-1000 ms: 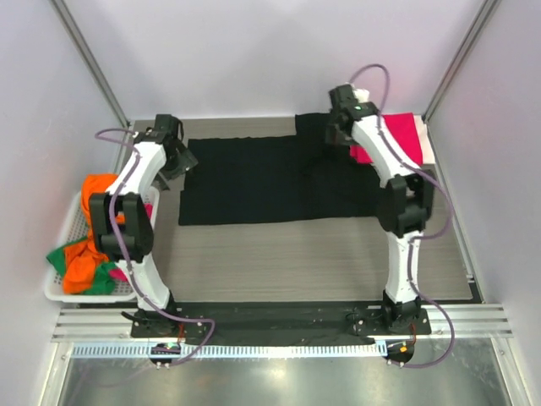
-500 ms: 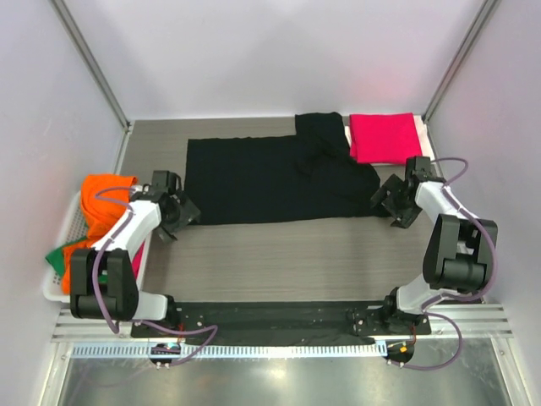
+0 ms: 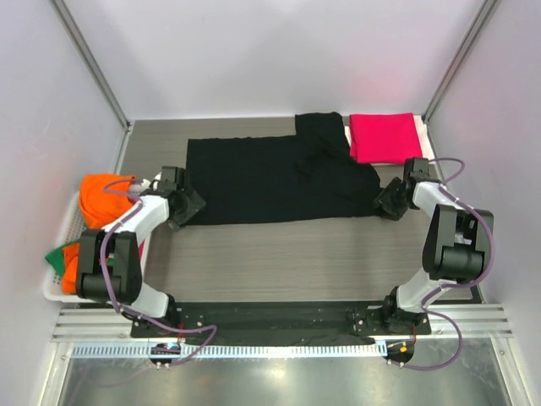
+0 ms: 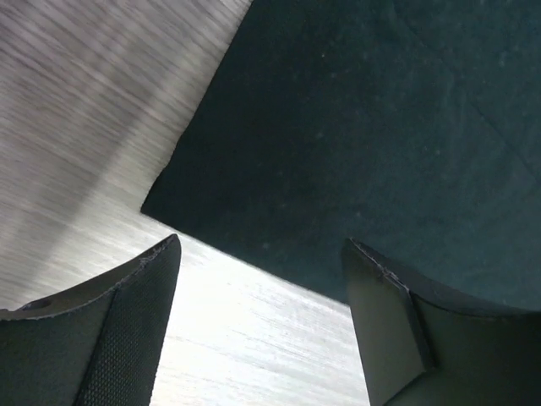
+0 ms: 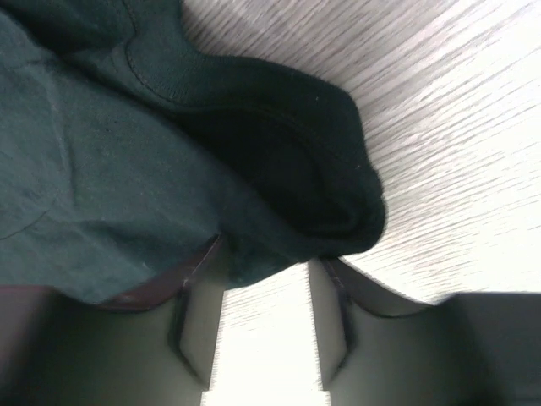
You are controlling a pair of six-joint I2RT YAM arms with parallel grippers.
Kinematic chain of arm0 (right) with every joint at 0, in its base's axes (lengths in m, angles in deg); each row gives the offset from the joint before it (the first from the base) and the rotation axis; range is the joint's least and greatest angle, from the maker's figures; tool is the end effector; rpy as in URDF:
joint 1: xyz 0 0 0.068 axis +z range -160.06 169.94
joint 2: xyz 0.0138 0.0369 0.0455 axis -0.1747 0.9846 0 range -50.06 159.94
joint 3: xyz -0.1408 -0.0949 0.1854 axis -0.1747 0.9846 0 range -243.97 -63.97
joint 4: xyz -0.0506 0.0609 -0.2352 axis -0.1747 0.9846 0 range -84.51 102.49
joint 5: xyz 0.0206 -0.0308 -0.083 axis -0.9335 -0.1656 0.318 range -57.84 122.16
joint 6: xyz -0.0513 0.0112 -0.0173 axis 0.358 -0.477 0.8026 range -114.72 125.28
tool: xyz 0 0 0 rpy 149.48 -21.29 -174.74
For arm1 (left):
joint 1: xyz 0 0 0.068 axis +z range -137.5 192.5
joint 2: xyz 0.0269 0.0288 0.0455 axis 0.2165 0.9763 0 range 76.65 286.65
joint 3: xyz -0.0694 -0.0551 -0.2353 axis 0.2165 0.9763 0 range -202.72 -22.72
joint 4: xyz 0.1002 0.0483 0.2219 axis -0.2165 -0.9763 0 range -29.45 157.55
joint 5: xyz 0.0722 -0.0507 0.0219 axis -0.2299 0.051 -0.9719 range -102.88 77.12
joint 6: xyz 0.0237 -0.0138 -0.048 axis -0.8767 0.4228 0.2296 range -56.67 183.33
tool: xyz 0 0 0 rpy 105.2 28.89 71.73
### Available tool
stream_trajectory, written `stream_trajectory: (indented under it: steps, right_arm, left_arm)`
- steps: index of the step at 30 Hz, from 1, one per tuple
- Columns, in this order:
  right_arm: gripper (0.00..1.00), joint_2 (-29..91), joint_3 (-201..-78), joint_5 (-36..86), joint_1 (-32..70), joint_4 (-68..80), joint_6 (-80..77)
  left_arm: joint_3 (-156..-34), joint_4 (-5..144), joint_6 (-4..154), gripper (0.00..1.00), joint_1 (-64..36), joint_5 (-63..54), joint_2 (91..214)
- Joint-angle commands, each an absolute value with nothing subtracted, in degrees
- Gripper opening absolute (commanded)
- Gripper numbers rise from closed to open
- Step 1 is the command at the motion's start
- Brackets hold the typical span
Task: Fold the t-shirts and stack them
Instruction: Fold the tshirt
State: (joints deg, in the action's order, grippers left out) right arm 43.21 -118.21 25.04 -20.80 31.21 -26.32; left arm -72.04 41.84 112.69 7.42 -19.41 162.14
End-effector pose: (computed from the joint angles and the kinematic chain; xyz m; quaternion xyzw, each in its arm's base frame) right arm 0.2940 -0.0511 0.1555 0.3391 0.9131 0.0991 0.2036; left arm 0.2745 -0.0200 0.1686 -0.3778 0.8919 -0.0618 0.2409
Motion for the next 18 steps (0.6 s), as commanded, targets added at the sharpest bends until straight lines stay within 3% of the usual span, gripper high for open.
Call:
stream_trajectory:
  steps: [1,7,10,11,13,14,18]
  right_arm:
    - [0.42,42.9,-119.1,26.3,-21.1,29.2,-25.7]
    - [0.21,42.6,-118.5,26.6,-21.6,29.2,-25.0]
    - [0.06,42.3,-118.6,25.7,-21.5,29.6,-25.0]
    - [0.01,42.3,-118.6,25.6,-21.5,29.7,-25.0]
    - [0.01,41.6,-119.6,25.1,-21.5,31.1,-25.0]
    - [0.01,41.3,-120.1,25.0,-21.5,31.9,-25.0]
    - [0.01,36.7,-123.8,28.6,-22.1,37.6,-25.7]
  left_arm:
    - [-72.2,40.1,116.8,0.77,7.1,-23.4,166.0]
    - [-71.3,39.4,121.2,0.71,6.2,-26.4,170.6]
    - [-72.5,39.8,121.2,0.55,5.9,-29.0,173.2]
    - [-73.8,39.7,121.0,0.38,6.0,-29.5,173.6]
    - [-75.6,38.4,120.7,0.20,6.0,-29.8,173.9]
    - [-77.7,37.8,120.3,0.01,5.9,-29.4,173.3]
    - [-81.9,32.8,119.8,0.00,6.0,-30.4,167.9]
